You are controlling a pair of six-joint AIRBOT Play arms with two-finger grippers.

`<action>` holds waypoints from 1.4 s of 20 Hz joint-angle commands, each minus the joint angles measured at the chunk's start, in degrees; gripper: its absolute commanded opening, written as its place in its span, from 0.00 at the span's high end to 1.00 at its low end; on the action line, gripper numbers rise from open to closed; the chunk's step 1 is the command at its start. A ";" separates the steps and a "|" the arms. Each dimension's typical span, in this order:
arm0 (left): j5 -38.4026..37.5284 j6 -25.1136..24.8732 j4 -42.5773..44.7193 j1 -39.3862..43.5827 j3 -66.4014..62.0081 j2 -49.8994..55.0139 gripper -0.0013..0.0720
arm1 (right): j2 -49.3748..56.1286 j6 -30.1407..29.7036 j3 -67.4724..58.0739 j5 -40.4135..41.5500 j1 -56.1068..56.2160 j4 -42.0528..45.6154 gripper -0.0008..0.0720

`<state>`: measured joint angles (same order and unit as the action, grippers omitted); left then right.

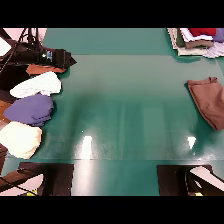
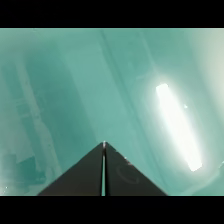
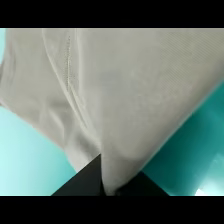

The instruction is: Fold the shirts.

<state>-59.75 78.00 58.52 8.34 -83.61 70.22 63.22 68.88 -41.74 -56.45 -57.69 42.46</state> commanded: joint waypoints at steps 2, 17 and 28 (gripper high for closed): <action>-0.04 -0.33 0.02 0.02 0.00 0.02 0.95 | 0.50 0.09 -1.79 -7.48 -2.86 7.96 0.61; -1.29 -0.42 0.20 0.02 0.00 0.02 0.95 | 0.50 6.56 -17.97 -21.99 20.96 4.50 0.38; 3.15 -0.42 0.07 0.02 0.00 0.02 0.95 | 0.50 6.51 -17.97 -18.18 50.23 4.70 0.97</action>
<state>-57.60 77.56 58.63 8.34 -83.61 70.22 63.70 75.40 -59.64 -74.98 -11.51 47.27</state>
